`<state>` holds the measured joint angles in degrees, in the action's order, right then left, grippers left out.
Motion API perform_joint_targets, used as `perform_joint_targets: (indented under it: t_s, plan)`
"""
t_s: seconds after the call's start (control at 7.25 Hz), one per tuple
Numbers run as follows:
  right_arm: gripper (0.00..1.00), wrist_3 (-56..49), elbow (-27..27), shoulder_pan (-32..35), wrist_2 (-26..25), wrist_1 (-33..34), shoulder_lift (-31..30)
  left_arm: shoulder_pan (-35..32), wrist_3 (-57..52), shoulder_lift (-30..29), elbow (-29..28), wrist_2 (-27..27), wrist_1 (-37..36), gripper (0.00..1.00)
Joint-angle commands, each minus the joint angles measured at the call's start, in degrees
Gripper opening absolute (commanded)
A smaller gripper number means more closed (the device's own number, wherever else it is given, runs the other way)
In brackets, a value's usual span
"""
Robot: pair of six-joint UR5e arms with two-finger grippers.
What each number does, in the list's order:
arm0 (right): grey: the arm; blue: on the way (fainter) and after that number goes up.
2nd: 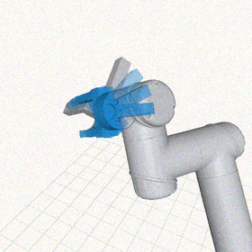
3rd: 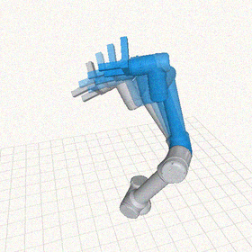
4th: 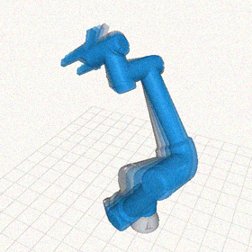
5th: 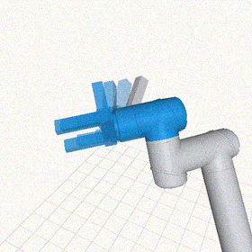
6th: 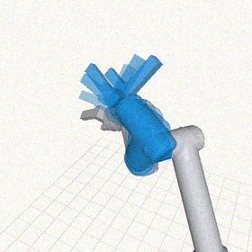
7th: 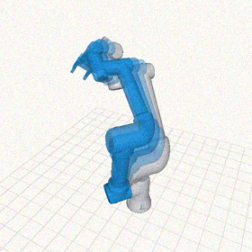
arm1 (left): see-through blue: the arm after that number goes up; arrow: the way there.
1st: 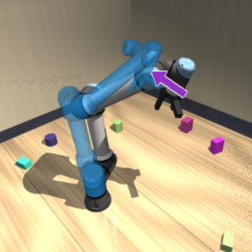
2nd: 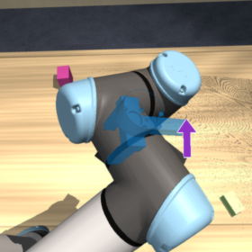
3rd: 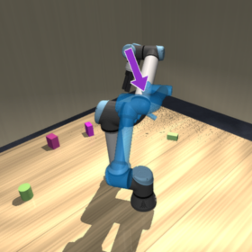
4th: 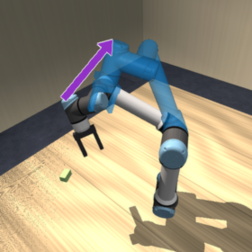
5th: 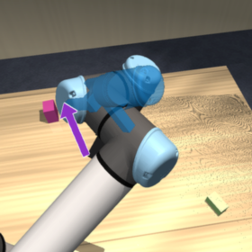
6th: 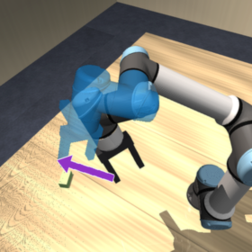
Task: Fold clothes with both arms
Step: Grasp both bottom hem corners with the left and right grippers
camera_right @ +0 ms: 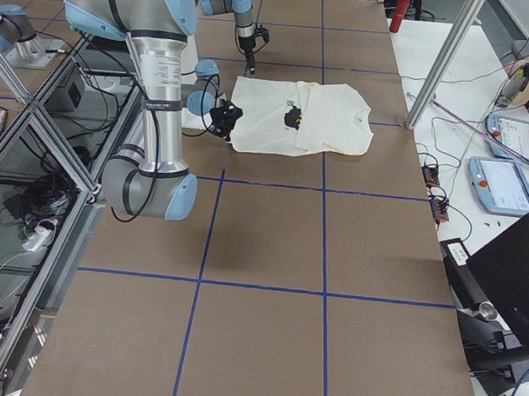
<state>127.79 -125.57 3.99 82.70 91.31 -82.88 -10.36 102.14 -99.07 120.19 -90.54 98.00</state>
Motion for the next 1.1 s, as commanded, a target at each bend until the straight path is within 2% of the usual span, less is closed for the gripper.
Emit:
perform_joint_targets:
  t_s: [0.0, 0.41, 0.97]
  plan:
    - [0.0, 0.0, 0.0, -0.1, 0.0, 0.1, 0.0, 0.8, 1.9, 0.0, -1.1, -2.9, 0.0, 0.56]
    - [0.0, 0.1, 0.0, -0.1, -0.1, 0.1, 0.1, 0.9, 3.9, 0.3, -1.4, -5.2, -0.2, 0.54]
    - [0.0, 0.1, 0.0, -0.3, -0.2, 0.1, 0.0, 1.3, 3.9, 0.5, -1.6, -5.5, -0.3, 0.51]
